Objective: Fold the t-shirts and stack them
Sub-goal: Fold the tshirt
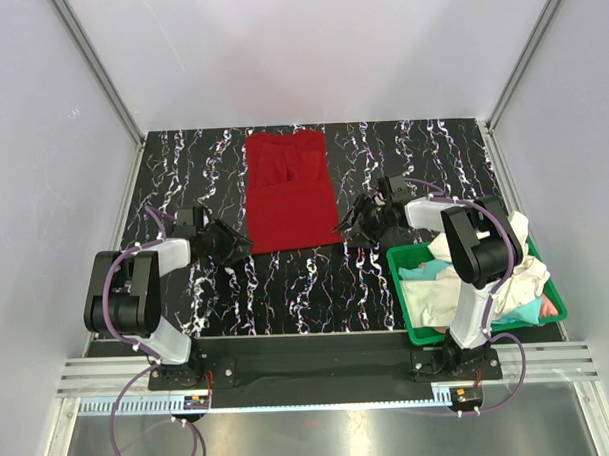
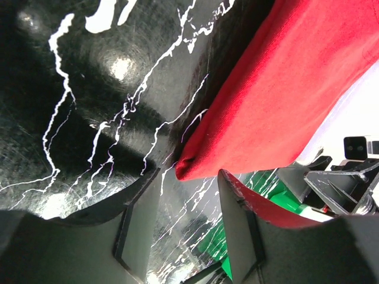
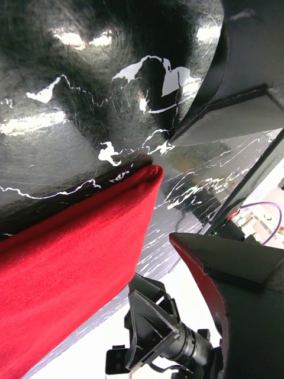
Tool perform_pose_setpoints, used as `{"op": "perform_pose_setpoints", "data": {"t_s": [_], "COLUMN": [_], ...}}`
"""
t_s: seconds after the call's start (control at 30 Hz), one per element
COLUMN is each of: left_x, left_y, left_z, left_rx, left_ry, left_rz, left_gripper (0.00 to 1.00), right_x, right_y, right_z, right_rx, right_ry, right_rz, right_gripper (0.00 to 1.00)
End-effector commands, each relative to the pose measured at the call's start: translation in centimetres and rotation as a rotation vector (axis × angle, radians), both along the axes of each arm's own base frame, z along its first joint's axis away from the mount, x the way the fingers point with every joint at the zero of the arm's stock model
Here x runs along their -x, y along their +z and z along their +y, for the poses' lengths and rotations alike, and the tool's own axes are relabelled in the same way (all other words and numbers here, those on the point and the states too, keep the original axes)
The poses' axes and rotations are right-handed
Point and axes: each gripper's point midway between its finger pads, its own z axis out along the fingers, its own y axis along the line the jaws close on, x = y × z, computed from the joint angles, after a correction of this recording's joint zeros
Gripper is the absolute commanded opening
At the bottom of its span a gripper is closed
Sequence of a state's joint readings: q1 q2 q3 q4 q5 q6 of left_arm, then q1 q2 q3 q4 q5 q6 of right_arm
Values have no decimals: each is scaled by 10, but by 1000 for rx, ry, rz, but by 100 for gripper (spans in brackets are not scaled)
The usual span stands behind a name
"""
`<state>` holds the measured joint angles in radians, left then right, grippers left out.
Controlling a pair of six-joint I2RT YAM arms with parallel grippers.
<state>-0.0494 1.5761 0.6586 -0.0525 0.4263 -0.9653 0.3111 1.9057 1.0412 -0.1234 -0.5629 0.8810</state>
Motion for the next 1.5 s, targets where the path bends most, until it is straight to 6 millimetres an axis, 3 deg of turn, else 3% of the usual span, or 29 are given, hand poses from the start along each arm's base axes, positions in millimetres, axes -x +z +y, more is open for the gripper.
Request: {"op": "perform_pose_setpoints", "data": {"t_s": [0.0, 0.23, 0.43, 0.67, 0.93, 1.03, 1.23, 1.47], "left_x": [19, 34, 36, 27, 24, 25, 25, 26], "left_y": [-26, -36, -44, -46, -46, -47, -47, -46], "left_z": [11, 6, 3, -1, -4, -6, -6, -7], "left_rx": [-75, -94, -71, -49, -35, -25, -25, -10], "left_ry": [25, 4, 13, 15, -6, -12, -15, -7], "left_rz": [120, 191, 213, 202, 181, 180, 180, 183], "left_gripper": [50, 53, 47, 26, 13, 11, 11, 11], "right_x": [-13, -18, -19, -14, -6, 1, 11, -5], "right_y": [-5, -6, -6, -13, -24, -30, -39, -47], "right_z": [-5, -3, -5, -8, -5, 0, -8, -14], "right_rx": [37, 31, 40, 56, 55, 71, 127, 169], "right_ry": [-43, -54, -70, -131, -140, -109, -128, -172], "right_rz": [-21, -24, -18, 26, 51, 62, 79, 33], "right_gripper": [68, 68, 67, 67, 60, 57, 58, 59]}}
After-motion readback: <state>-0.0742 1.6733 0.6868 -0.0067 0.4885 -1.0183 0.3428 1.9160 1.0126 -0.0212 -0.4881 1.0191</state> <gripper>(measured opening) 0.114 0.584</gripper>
